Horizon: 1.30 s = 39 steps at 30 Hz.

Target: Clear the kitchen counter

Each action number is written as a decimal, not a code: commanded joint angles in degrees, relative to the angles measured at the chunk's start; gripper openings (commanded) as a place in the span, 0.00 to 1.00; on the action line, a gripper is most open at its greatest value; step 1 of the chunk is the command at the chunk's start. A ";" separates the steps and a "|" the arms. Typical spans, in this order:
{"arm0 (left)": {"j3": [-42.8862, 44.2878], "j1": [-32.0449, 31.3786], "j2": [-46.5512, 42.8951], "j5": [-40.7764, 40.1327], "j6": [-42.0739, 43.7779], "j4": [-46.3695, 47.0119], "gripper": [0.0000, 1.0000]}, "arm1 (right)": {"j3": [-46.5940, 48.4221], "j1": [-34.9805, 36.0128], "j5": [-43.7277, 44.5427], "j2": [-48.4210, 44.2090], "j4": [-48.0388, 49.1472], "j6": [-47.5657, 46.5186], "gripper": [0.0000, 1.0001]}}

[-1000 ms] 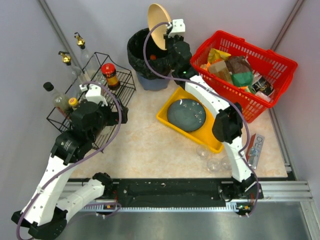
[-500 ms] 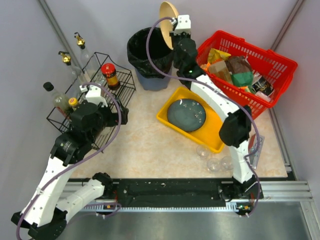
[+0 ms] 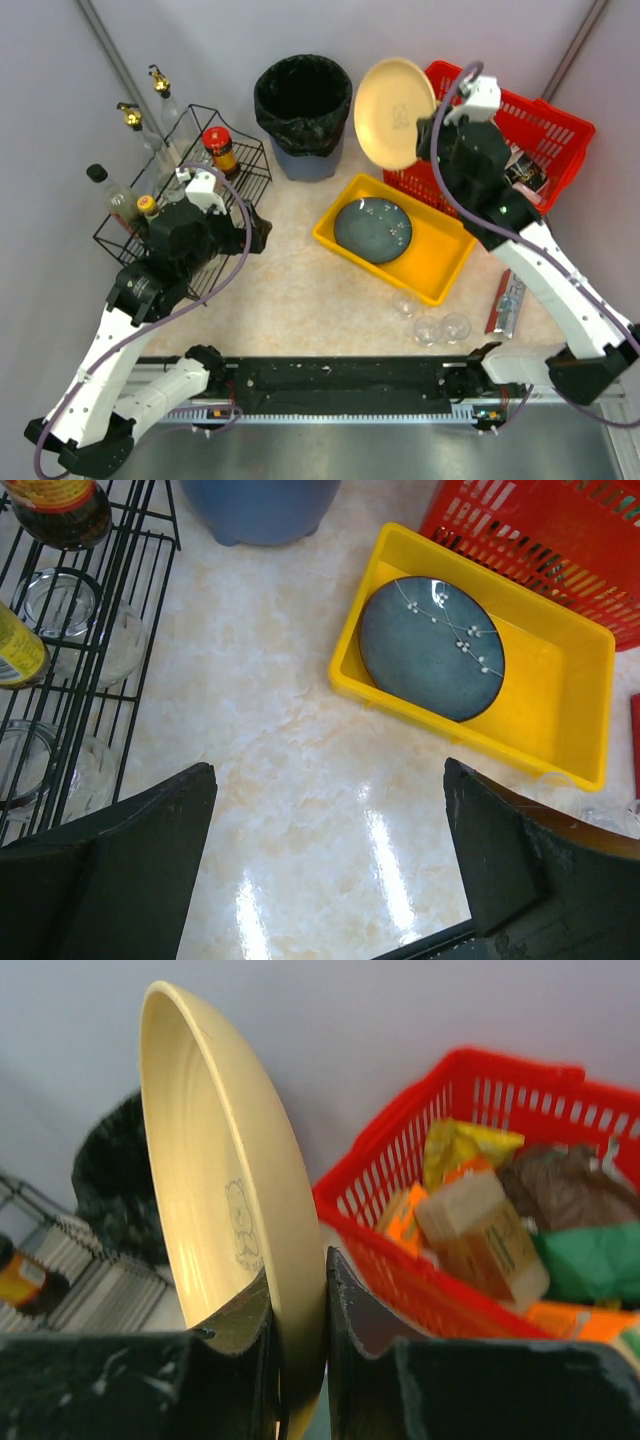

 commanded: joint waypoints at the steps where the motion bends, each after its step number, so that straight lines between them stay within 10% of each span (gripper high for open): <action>1: 1.38 0.15 0.04 2.79 1.36 2.36 0.98 | -13.98 0.00 -4.72 -7.50 -9.35 9.56 0.00; 16: -1.78 0.24 0.04 11.31 0.04 0.70 0.97 | -34.92 -1.49 -1.04 -7.79 -9.63 42.26 0.00; 39: -3.28 0.06 2.41 15.80 -1.80 2.19 0.97 | -38.27 -8.26 -13.07 9.87 2.06 43.51 0.01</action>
